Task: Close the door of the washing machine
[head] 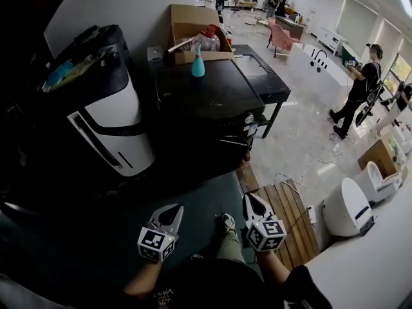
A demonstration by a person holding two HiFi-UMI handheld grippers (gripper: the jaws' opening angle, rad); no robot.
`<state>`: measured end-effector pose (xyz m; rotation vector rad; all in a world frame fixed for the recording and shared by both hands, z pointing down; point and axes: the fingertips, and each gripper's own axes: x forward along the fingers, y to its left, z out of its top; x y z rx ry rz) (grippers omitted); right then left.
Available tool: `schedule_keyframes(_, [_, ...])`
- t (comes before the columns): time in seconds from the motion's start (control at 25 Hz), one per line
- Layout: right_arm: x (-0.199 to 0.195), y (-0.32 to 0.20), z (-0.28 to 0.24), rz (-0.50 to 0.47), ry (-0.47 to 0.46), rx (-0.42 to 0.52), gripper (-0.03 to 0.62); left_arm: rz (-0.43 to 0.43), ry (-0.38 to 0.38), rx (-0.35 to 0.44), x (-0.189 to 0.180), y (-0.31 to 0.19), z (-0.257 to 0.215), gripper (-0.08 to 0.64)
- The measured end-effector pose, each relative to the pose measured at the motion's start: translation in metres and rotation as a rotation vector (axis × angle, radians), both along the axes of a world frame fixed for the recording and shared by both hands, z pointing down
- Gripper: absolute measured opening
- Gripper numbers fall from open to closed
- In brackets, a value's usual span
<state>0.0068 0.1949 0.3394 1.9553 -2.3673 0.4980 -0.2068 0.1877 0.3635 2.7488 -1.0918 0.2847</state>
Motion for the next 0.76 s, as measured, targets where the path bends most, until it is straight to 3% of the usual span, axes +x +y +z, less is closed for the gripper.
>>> schedule_keyframes(0.76, [-0.005,0.017,-0.001,-0.011,0.046,-0.008,-0.002,0.002,-0.019,-0.006,-0.003,0.022,0.0,0.006])
